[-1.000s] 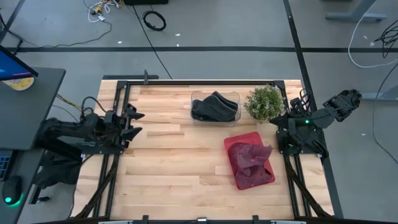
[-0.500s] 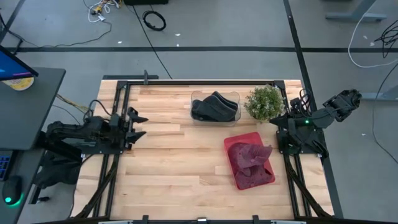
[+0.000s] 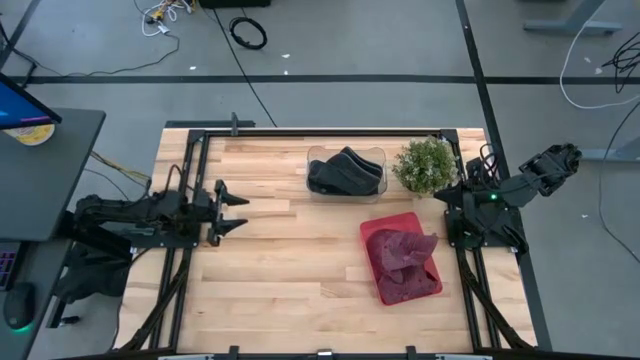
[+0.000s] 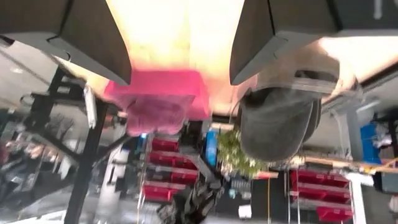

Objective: Pick & Place hat
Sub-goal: Return to home position

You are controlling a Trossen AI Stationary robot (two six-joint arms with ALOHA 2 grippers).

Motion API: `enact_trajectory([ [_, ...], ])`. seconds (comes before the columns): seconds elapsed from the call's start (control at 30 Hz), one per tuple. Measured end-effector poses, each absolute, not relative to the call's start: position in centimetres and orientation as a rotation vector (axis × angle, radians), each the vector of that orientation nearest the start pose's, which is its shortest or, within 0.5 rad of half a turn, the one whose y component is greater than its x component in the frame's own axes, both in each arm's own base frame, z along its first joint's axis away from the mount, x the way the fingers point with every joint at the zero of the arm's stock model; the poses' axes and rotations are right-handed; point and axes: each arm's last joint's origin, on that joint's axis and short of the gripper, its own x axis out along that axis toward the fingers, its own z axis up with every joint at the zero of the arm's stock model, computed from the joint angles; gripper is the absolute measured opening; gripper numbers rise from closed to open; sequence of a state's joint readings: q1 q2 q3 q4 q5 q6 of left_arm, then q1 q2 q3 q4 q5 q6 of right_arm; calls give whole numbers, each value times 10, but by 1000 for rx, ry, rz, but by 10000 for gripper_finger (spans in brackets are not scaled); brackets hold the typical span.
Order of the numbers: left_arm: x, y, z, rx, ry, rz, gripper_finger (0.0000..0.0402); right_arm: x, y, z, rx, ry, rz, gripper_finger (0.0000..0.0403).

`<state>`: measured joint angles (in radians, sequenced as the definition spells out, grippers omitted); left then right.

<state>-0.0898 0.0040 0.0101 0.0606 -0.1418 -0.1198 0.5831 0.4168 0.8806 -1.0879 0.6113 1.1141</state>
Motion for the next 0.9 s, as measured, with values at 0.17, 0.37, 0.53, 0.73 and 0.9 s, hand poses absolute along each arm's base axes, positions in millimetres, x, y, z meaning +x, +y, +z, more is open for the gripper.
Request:
enact_trajectory([
  [0.17,97,-4,170,-97,-39,68,277,46,11,320,691,444,-295,29],
  [0.37,98,-1,169,-91,-35,98,277,46,10,319,682,448,-299,29],
  [0.53,98,-2,170,-88,-41,79,277,45,7,317,626,423,-362,16],
  [0.73,98,-2,170,-89,-45,71,277,40,1,319,522,353,-421,5],
  [0.9,98,-2,170,-88,-47,69,277,24,-10,321,526,266,-414,2],
])
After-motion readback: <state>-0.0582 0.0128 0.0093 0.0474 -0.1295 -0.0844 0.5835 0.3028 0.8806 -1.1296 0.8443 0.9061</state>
